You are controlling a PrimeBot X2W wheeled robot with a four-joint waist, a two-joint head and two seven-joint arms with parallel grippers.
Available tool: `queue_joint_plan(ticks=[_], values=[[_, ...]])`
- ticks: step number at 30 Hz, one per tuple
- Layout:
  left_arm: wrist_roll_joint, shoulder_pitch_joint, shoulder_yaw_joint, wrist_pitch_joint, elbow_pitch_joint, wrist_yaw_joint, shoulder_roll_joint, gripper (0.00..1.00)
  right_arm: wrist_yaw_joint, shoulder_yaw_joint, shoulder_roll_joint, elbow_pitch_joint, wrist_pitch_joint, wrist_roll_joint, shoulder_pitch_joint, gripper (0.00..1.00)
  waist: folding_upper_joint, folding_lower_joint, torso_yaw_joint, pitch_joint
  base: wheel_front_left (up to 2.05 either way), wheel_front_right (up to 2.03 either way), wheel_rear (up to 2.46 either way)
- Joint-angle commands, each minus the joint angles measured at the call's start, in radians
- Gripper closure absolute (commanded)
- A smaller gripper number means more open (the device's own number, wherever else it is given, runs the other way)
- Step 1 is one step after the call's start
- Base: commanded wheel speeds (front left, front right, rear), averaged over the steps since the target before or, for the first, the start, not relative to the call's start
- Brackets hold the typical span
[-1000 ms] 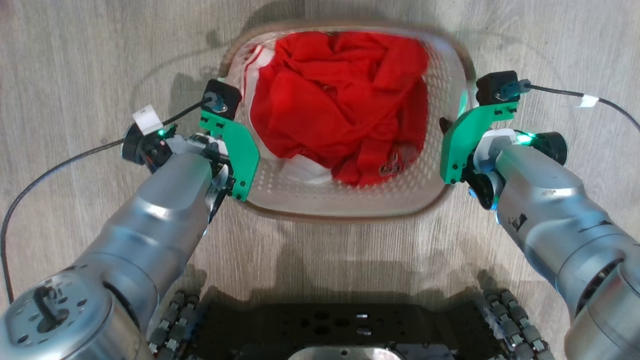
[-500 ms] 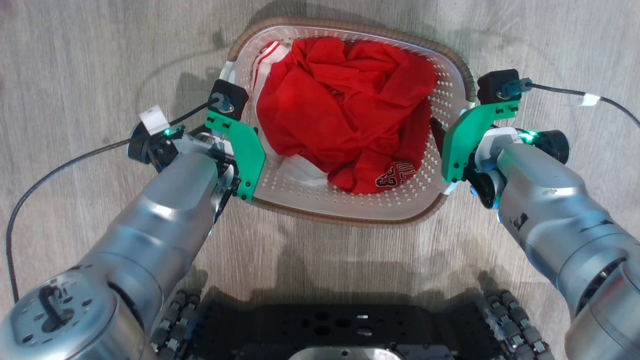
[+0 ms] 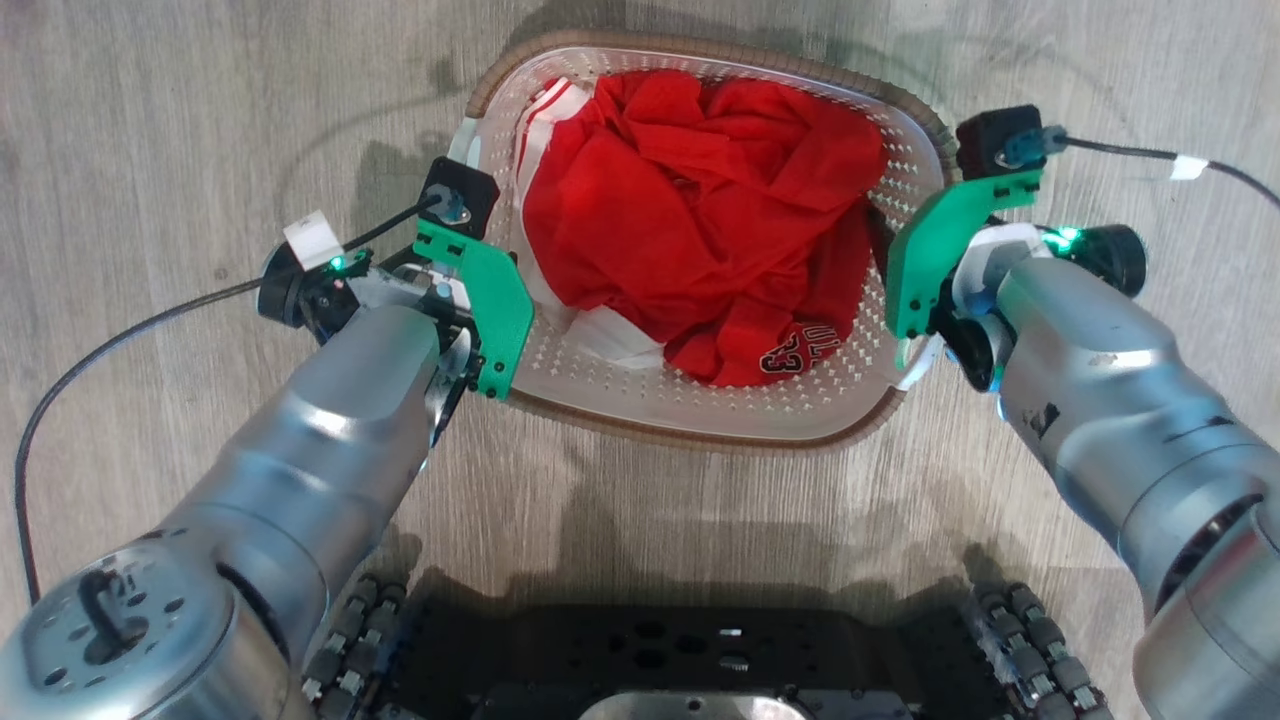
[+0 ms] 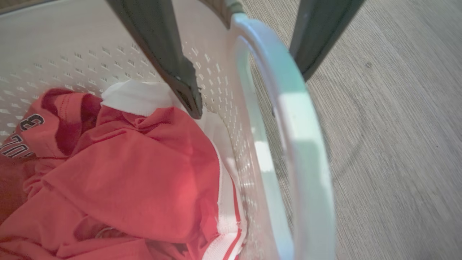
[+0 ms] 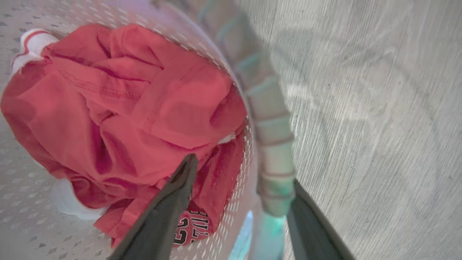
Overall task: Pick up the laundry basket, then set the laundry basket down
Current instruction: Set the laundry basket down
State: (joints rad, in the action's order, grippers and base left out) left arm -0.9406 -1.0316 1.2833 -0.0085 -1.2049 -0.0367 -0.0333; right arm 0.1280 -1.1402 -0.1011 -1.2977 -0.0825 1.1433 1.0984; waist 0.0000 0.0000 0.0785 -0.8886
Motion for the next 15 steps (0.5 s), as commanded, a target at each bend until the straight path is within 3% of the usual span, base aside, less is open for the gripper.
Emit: queue_joint_plan(ticks=[1,15], values=[[-0.004,0.0,-0.004,0.001,0.007,-0.008,-0.017,0.0,0.003,-0.006,0.005,0.007,-0.014,-0.009,-0.041,0.0,0.0,0.0,0.002,0.001,0.0,0.0,0.0],[-0.006,-0.002,-0.004,-0.003,0.014,-0.017,-0.017,0.0,0.003,-0.01,0.004,0.007,-0.031,-0.028,-0.019,0.0,0.0,0.0,0.012,0.004,0.0,0.0,0.0]])
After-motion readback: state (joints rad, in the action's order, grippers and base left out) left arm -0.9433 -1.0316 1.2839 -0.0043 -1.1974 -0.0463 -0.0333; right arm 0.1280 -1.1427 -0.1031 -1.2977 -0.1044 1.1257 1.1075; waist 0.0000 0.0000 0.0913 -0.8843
